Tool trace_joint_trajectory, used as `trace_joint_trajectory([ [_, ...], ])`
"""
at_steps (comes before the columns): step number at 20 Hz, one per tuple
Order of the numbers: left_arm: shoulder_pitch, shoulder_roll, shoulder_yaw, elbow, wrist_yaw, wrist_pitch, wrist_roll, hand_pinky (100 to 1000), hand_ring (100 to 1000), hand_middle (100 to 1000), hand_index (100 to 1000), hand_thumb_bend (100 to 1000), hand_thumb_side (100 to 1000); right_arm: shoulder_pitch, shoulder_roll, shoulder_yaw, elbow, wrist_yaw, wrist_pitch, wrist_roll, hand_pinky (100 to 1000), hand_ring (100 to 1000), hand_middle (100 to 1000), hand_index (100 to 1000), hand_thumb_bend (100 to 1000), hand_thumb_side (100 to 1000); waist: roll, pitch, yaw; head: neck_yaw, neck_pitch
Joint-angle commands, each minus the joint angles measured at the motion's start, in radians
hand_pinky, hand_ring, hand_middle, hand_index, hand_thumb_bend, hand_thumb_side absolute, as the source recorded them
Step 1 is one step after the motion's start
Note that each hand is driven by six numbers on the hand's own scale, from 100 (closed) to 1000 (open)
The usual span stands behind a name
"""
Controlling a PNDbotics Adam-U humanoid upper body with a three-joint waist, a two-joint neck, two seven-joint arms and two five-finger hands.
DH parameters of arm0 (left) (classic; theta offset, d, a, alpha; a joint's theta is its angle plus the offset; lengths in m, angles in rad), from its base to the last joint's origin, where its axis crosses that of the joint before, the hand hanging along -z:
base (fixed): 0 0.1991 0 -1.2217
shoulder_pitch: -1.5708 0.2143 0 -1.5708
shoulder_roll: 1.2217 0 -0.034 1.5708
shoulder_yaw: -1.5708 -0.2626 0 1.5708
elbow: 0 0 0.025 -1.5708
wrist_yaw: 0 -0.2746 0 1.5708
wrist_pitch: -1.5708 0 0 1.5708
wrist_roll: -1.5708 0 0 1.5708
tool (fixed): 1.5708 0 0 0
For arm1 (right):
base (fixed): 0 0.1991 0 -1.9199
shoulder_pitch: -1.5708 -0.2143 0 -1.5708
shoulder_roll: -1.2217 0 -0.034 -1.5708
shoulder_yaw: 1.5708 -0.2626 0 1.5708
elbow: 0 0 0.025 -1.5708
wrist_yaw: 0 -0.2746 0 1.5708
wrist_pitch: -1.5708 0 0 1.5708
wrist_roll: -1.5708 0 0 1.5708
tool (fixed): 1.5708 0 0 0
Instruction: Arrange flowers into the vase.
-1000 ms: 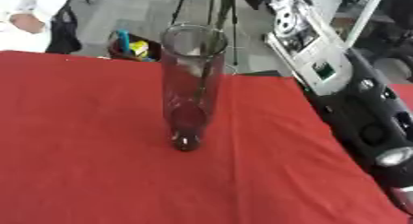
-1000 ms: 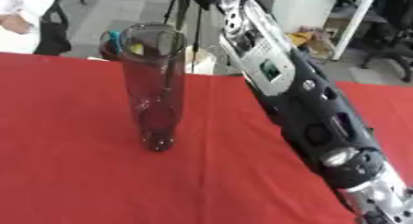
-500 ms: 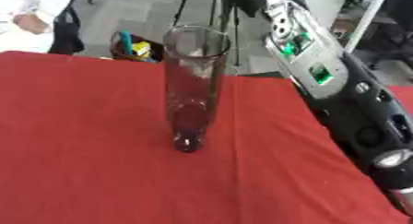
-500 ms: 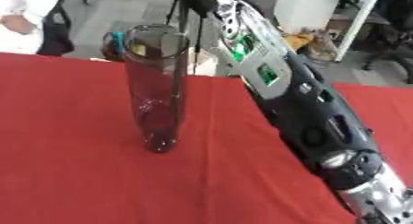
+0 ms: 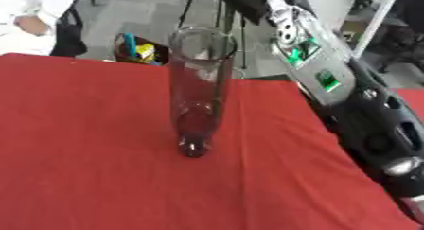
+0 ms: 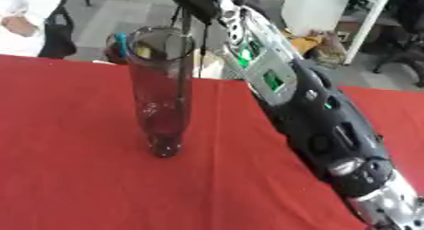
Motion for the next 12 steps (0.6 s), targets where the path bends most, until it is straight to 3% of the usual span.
trace_joint_trajectory([
  [1, -0.012, 0.013, 0.011, -0.018, 0.000, -0.002, -0.001, 747, 881, 836, 878, 100, 1000, -0.016, -0.026, -0.005, -0.004, 0.016, -0.002, 0.008, 705, 813, 614, 675, 100, 1000, 0.006, -0.020, -0.001, 0.002, -0.015],
  [5, -0.013, 0.011, 0.011, -0.018, 0.001, -0.001, -0.002, 747, 881, 836, 878, 100, 1000, -0.017, -0.020, -0.006, 0.000, 0.013, 0.009, -0.009, 702, 812, 607, 654, 100, 1000, 0.006, -0.019, -0.001, 0.000, -0.019],
  [9, -0.012, 0.011, 0.012, -0.018, 0.001, -0.002, -0.001, 746, 881, 836, 878, 100, 1000, -0.014, -0.017, -0.009, -0.006, 0.003, 0.015, -0.063, 677, 786, 539, 366, 100, 1000, 0.009, -0.018, 0.001, -0.001, -0.022],
  [12, -0.013, 0.010, 0.013, -0.018, 0.002, -0.002, 0.000, 747, 881, 837, 878, 100, 1000, -0.013, -0.014, -0.009, -0.010, -0.009, 0.012, -0.119, 668, 775, 510, 343, 100, 1000, 0.009, -0.017, 0.001, -0.002, -0.023],
])
